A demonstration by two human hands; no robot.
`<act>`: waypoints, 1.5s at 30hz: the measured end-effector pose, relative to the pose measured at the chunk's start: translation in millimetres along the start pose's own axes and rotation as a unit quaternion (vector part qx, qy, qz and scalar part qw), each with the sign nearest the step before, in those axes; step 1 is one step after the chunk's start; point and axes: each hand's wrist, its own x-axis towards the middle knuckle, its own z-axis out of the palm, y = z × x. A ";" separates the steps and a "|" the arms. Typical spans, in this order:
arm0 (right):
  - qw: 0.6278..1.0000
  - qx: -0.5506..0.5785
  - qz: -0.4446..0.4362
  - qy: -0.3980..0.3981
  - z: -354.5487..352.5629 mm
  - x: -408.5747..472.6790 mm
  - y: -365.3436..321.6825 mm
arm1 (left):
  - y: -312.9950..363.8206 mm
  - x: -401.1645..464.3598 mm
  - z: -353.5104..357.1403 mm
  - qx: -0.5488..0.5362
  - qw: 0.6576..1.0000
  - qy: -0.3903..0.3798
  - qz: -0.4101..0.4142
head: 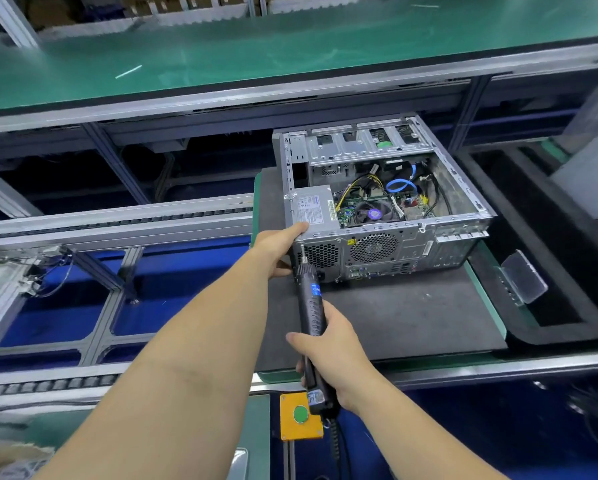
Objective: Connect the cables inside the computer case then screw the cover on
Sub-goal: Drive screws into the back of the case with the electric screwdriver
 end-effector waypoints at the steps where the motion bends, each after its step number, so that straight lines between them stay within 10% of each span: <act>1: 1.000 -0.004 -0.001 0.001 0.6 -0.1 -1.2 | 0.0 0.1 -0.3 0.000 1.000 -0.001 0.001; 23: 1.000 -0.027 0.009 0.014 -2.7 3.9 0.6 | -2.2 -2.5 0.4 0.005 1.000 0.005 0.003; 33: 0.971 -0.229 -0.015 0.064 -59.5 16.5 39.3 | -1.3 -5.9 0.7 0.002 1.000 0.005 0.005; 45: 0.939 0.028 0.101 0.327 -169.6 24.1 66.9 | 11.2 -8.0 25.5 0.009 0.989 0.120 0.086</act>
